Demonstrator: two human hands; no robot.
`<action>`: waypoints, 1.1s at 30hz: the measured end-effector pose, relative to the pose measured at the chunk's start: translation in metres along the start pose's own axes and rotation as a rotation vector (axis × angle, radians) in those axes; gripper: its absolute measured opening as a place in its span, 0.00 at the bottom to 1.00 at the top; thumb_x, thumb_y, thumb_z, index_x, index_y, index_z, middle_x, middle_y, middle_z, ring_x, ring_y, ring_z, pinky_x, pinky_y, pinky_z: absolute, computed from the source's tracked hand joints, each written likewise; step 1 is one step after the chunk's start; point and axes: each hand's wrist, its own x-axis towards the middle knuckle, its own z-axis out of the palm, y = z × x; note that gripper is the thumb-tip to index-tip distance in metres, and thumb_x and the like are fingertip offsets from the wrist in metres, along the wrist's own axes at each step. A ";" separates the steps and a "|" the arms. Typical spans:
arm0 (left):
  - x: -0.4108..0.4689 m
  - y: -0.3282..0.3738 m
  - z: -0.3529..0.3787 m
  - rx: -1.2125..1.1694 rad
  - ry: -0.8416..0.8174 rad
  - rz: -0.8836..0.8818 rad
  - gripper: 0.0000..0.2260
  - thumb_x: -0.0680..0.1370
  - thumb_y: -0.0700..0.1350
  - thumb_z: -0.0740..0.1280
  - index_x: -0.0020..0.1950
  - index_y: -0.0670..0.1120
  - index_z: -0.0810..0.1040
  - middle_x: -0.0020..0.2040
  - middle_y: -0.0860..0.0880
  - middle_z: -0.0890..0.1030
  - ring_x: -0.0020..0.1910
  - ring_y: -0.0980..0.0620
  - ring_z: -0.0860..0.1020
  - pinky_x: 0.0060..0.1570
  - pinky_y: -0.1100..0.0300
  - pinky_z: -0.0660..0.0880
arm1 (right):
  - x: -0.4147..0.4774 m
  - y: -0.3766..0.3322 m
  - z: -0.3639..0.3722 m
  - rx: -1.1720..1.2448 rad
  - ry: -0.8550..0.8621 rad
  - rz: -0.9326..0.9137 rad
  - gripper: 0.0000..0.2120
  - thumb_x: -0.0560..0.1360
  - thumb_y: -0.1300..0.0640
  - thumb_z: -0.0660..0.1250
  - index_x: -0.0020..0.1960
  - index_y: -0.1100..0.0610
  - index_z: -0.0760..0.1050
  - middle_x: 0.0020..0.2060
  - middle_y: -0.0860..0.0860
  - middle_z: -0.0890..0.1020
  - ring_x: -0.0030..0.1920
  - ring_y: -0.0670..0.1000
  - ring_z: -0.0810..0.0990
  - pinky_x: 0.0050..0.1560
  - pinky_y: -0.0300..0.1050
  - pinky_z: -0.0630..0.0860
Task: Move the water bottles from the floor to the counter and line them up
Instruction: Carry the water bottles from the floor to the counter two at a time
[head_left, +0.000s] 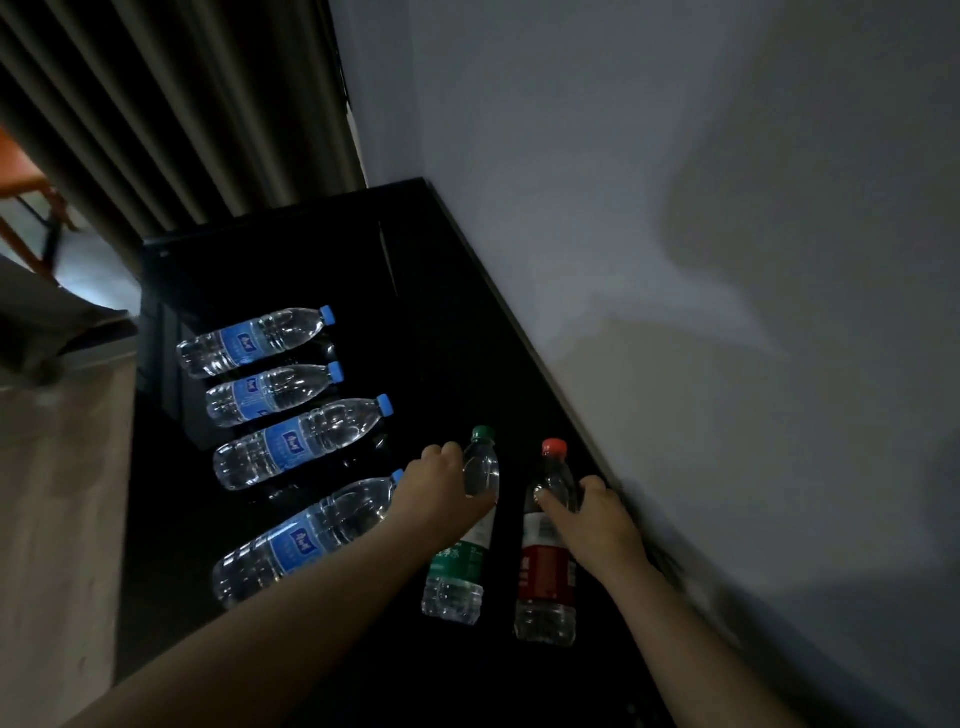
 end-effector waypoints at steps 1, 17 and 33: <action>-0.008 0.001 -0.006 0.007 0.011 0.023 0.22 0.74 0.59 0.67 0.58 0.44 0.70 0.55 0.45 0.74 0.54 0.46 0.75 0.46 0.56 0.72 | -0.008 0.000 -0.004 -0.022 0.007 -0.014 0.27 0.75 0.38 0.64 0.62 0.59 0.68 0.55 0.56 0.77 0.50 0.55 0.78 0.39 0.43 0.69; -0.154 -0.003 -0.097 0.285 -0.023 0.431 0.24 0.75 0.60 0.66 0.66 0.48 0.70 0.58 0.49 0.75 0.54 0.52 0.75 0.53 0.57 0.75 | -0.161 -0.025 -0.061 -0.404 -0.068 -0.529 0.21 0.69 0.49 0.73 0.60 0.49 0.72 0.55 0.48 0.76 0.51 0.47 0.76 0.44 0.38 0.66; -0.217 -0.066 -0.136 0.329 -0.073 0.700 0.24 0.76 0.57 0.65 0.67 0.47 0.70 0.61 0.47 0.75 0.59 0.50 0.74 0.59 0.56 0.73 | -0.302 -0.063 -0.021 -0.606 0.109 -0.433 0.25 0.71 0.48 0.70 0.67 0.50 0.70 0.60 0.50 0.74 0.59 0.52 0.76 0.56 0.43 0.73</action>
